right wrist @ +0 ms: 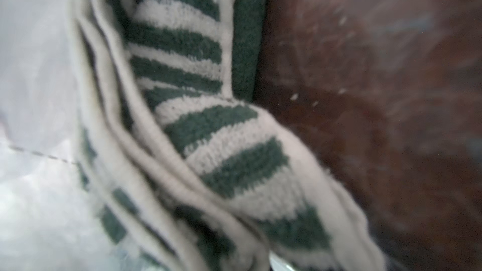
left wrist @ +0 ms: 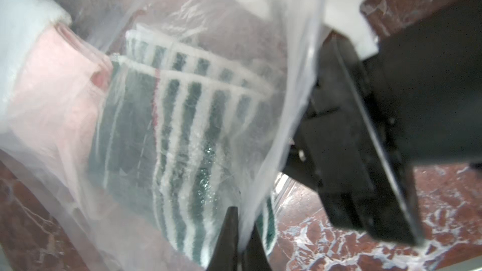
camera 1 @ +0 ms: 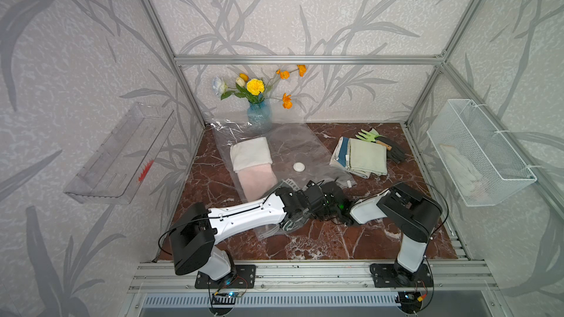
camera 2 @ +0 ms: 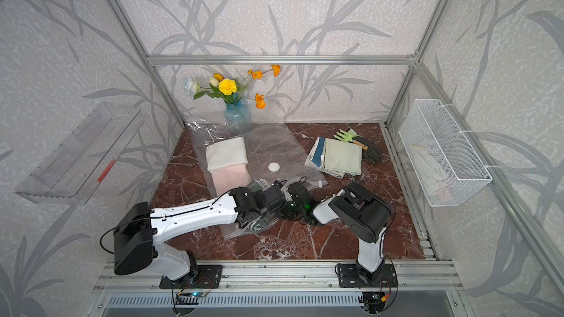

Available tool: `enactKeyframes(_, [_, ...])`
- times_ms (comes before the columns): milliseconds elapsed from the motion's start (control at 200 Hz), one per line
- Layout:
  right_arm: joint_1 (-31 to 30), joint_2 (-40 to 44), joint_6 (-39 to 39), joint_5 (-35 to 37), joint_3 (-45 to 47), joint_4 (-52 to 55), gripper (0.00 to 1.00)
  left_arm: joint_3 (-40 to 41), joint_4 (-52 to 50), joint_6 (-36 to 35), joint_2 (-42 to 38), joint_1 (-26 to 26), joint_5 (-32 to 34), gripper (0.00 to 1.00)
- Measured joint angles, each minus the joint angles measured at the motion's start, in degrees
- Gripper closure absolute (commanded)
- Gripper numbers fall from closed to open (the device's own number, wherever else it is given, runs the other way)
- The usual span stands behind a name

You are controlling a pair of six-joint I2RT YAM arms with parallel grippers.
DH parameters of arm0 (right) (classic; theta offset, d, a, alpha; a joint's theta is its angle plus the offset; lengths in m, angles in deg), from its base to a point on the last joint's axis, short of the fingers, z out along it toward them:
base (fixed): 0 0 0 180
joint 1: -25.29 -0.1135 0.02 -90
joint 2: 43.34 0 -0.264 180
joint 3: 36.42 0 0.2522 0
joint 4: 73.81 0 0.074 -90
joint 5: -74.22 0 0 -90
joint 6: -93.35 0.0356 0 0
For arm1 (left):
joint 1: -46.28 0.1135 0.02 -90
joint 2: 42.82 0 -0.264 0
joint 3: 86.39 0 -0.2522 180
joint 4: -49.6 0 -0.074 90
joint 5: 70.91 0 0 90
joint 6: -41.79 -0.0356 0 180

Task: Place the folded towel into the vacuum bag
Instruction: Place the towel in the vacuum bag.

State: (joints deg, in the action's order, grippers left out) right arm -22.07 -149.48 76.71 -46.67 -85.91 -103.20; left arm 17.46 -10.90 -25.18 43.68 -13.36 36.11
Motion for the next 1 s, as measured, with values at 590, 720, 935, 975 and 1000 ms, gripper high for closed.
enactKeyframes(590, [-3.04,-2.58,4.09,-7.58,1.81,-6.73,1.00,0.79,1.60,1.62,-4.44,1.20,-5.05,1.00])
enactKeyframes(720, [-3.50,-7.72,5.31,-5.53,-4.02,-9.14,1.00,1.14,2.32,2.99,-4.72,1.20,-6.91,1.00])
enactKeyframes(935, [-4.37,-12.15,6.75,-0.85,-9.33,-9.92,1.00,4.85,2.56,5.35,-8.50,1.51,-6.86,1.00])
enactKeyframes(975, [-4.59,-12.46,6.84,-0.02,-9.94,-9.92,1.00,5.05,2.38,5.55,-8.87,1.64,-6.56,1.00])
enactKeyframes(1000, [-4.70,-12.55,6.84,0.42,-10.19,-9.81,1.00,5.14,2.29,5.66,-9.03,1.68,-6.32,1.00])
